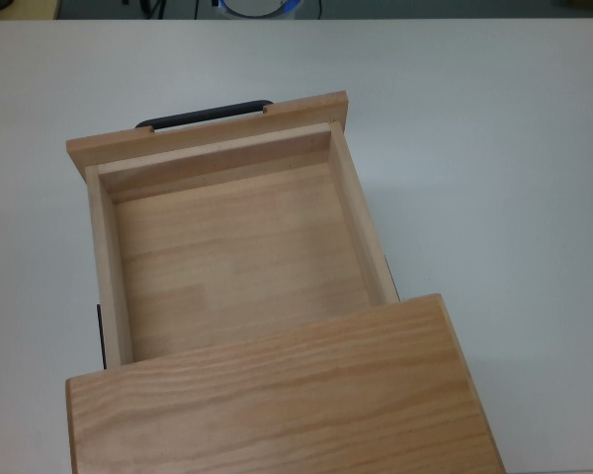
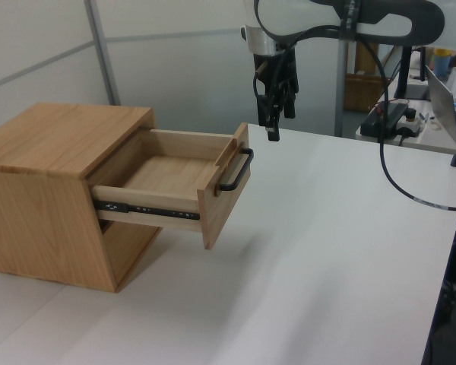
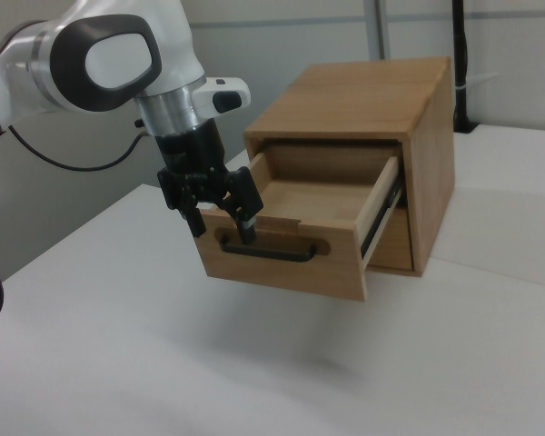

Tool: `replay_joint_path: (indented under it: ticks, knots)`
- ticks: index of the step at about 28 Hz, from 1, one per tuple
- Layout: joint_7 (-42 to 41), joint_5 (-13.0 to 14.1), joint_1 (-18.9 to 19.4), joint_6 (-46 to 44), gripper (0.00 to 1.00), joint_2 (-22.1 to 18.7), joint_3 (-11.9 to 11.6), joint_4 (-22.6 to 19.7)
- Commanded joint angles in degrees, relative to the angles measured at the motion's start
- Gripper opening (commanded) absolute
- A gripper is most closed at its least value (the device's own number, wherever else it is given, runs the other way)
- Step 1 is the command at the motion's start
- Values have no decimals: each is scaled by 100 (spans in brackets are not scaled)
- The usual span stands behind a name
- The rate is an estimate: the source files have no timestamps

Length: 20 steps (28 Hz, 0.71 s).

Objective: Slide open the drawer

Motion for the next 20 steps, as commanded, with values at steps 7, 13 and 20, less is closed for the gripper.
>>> replay_joint_path:
  ticks: [7,13,20]
  knots:
    - [176,-7,131,-129,100,39,14,44]
    - [202,186,211,-94,100,65,-39,44]
    - [500,371,202,-15,100,65,-74,53]
